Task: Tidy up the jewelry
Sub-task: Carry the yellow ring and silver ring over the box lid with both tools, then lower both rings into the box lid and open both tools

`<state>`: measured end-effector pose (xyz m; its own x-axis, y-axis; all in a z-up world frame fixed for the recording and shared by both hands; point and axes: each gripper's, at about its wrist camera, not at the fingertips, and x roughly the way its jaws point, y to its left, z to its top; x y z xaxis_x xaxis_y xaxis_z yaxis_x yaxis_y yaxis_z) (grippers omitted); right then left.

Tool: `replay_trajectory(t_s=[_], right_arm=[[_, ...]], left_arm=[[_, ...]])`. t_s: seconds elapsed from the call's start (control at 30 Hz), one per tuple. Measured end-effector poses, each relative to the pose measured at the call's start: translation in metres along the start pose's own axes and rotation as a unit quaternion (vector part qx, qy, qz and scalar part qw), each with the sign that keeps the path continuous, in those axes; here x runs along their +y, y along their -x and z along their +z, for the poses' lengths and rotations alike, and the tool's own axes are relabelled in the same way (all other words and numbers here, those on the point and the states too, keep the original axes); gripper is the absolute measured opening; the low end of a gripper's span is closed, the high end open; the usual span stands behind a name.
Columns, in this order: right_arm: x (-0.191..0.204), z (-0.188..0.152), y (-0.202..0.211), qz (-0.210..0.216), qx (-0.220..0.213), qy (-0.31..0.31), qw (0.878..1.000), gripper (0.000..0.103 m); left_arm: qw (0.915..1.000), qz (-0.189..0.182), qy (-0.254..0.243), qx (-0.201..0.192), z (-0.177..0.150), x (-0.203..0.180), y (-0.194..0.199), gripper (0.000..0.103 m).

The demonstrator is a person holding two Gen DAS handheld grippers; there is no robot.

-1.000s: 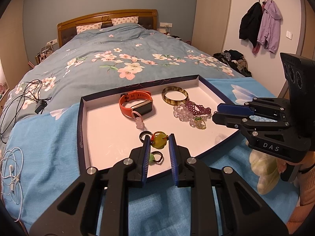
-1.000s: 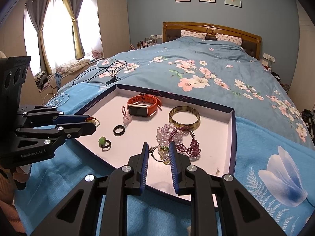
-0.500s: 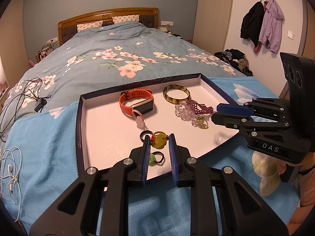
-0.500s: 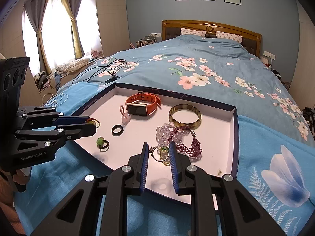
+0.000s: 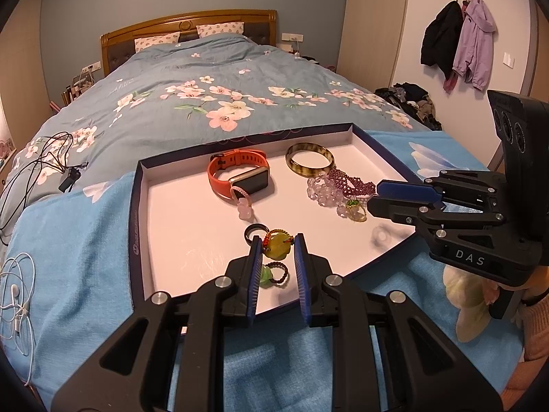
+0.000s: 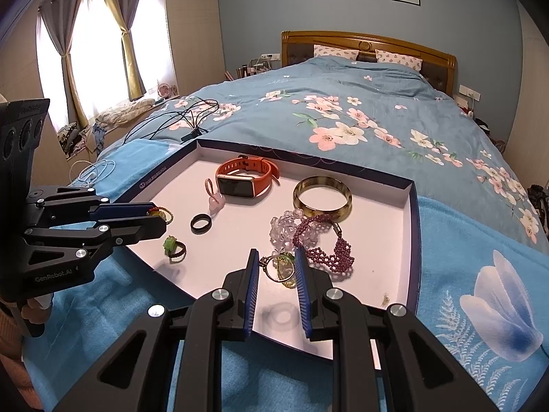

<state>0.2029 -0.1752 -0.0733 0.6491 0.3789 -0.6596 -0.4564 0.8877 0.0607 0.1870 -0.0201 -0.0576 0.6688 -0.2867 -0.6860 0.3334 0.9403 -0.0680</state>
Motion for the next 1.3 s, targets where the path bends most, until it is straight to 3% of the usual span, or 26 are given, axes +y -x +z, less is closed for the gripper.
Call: replay_trajectory(t_s=[1.3], right_arm=[[0.0, 0.001, -0.02, -0.009, 0.044, -0.005, 0.999, 0.02]], left_arm=[[0.9996, 0.009, 0.009, 0.025, -0.007, 0.003, -0.018, 0.019]])
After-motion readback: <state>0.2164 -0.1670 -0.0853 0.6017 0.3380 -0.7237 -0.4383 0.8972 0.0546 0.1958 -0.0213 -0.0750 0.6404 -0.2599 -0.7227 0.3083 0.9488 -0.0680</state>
